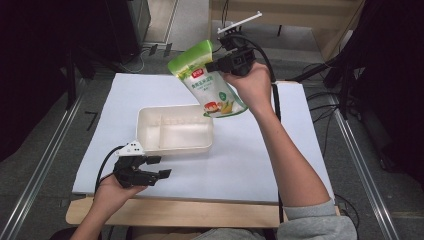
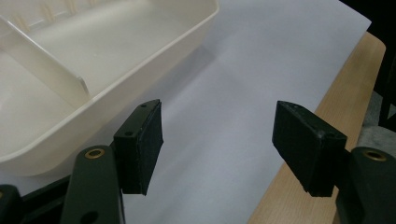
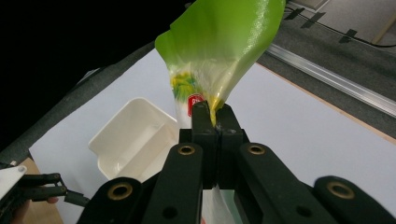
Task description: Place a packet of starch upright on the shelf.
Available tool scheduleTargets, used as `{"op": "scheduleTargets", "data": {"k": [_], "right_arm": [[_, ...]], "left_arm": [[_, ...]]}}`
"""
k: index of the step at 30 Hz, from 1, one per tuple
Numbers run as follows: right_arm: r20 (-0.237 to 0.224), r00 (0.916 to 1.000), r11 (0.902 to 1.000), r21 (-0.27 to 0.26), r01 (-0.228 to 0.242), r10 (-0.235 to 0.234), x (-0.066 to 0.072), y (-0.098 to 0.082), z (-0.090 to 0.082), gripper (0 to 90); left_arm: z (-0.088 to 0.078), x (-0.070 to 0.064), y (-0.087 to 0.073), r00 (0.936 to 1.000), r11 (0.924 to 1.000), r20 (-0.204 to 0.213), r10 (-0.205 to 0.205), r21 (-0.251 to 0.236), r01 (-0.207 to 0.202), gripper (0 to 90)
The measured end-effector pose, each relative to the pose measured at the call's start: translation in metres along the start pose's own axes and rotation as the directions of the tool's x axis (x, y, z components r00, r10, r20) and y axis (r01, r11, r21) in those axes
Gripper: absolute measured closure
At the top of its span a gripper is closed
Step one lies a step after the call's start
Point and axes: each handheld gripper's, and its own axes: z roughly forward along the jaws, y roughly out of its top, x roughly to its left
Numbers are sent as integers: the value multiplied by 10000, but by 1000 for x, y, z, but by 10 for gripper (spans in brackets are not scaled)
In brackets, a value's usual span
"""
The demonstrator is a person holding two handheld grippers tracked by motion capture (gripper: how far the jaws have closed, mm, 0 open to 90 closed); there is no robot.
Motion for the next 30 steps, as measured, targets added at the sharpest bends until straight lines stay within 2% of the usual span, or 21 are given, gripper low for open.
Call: {"op": "scheduleTargets", "data": {"k": [3,10,16,21,30], "right_arm": [[-61,10000,9999,133,56,-55,5,6,8,900],[-258,9996,9997,232,108,-102,17,13,27,900],[-444,9989,9995,288,128,-115,24,15,47,900],[-488,9988,9988,491,-30,54,30,17,67,900],[-623,9980,9980,624,91,-52,47,21,93,900]], "left_arm": [[-1,1,0,10000,9999,22,-42,-104,42,341],[0,0,0,10000,10000,38,25,0,-25,341],[1,0,0,10000,9999,81,35,100,-36,340],[1,-1,0,9999,10000,159,23,16,-24,340],[0,0,0,9998,10000,193,-12,-6,12,340]]}}
